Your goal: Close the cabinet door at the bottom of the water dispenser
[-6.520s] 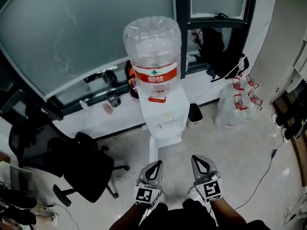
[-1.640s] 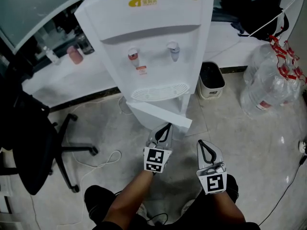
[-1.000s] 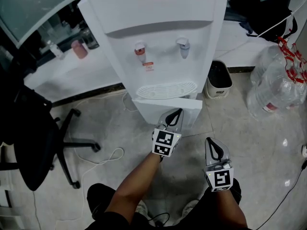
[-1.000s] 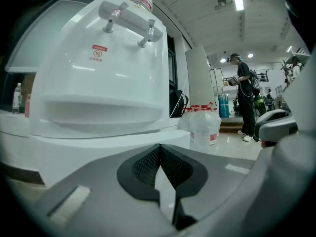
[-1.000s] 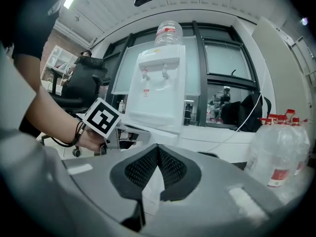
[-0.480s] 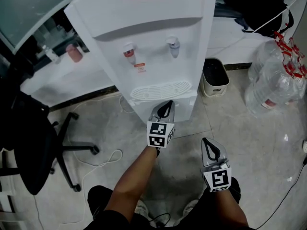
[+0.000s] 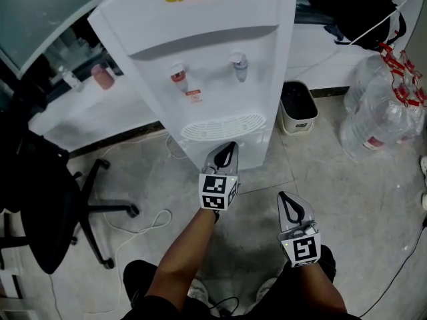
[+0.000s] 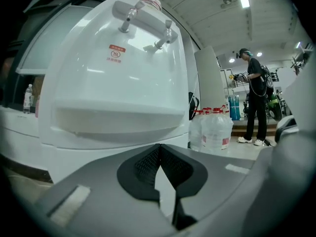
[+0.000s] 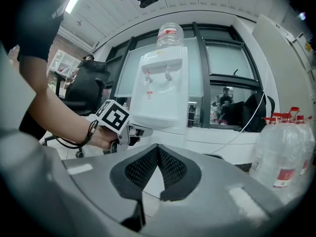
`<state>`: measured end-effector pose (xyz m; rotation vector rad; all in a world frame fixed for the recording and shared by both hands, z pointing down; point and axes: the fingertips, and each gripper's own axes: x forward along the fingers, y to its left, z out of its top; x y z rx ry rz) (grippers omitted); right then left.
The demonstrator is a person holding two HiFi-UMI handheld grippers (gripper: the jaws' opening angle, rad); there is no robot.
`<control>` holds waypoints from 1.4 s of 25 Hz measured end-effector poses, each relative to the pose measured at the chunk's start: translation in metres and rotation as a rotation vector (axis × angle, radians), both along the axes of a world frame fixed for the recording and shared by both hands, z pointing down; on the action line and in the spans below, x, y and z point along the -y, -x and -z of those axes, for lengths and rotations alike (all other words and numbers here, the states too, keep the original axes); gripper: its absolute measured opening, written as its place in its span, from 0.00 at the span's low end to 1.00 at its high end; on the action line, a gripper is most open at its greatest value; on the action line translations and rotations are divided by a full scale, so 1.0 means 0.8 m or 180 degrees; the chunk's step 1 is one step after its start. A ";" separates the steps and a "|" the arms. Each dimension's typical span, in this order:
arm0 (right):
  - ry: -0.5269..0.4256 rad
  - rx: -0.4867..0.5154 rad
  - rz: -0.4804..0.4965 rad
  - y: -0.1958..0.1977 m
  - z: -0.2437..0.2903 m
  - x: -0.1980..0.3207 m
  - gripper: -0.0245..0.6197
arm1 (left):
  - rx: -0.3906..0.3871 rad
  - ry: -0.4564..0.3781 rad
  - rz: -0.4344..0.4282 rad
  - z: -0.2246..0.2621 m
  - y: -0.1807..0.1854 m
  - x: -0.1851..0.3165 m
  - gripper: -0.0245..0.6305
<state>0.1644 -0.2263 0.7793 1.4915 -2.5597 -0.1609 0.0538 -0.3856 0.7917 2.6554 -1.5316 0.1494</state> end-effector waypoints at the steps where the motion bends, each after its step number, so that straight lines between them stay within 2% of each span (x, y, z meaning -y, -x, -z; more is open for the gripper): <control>1: -0.0014 -0.0010 0.0005 0.001 0.001 0.000 0.04 | -0.0014 -0.0015 -0.0017 0.003 -0.001 -0.006 0.07; 7: -0.0077 -0.0015 -0.0039 0.006 0.028 -0.013 0.04 | -0.0073 -0.0154 -0.0178 0.032 0.001 -0.064 0.07; 10: -0.0024 -0.0103 -0.0047 0.012 0.070 -0.026 0.04 | -0.0299 -0.0084 -0.0364 0.071 0.004 -0.096 0.07; 14: -0.0012 -0.0013 -0.0085 0.023 0.194 -0.041 0.04 | -0.0432 -0.0053 -0.0390 0.178 0.018 -0.135 0.07; 17: -0.0086 0.0024 -0.0027 0.039 0.303 -0.052 0.04 | -0.0376 -0.0045 -0.0375 0.270 0.025 -0.164 0.07; 23: 0.0135 0.0076 0.0104 0.066 0.481 -0.086 0.04 | -0.0235 0.0102 -0.0287 0.445 0.040 -0.225 0.07; 26: 0.0193 0.0080 0.0179 0.073 0.570 -0.096 0.04 | -0.0288 0.0251 -0.0160 0.529 0.051 -0.256 0.07; 30: 0.0185 0.0108 0.0178 0.073 0.660 -0.109 0.04 | -0.0312 0.0254 -0.0141 0.620 0.054 -0.287 0.07; 35: -0.0022 0.0097 0.0079 0.072 0.731 -0.105 0.04 | -0.0146 0.0111 -0.0318 0.679 0.066 -0.287 0.07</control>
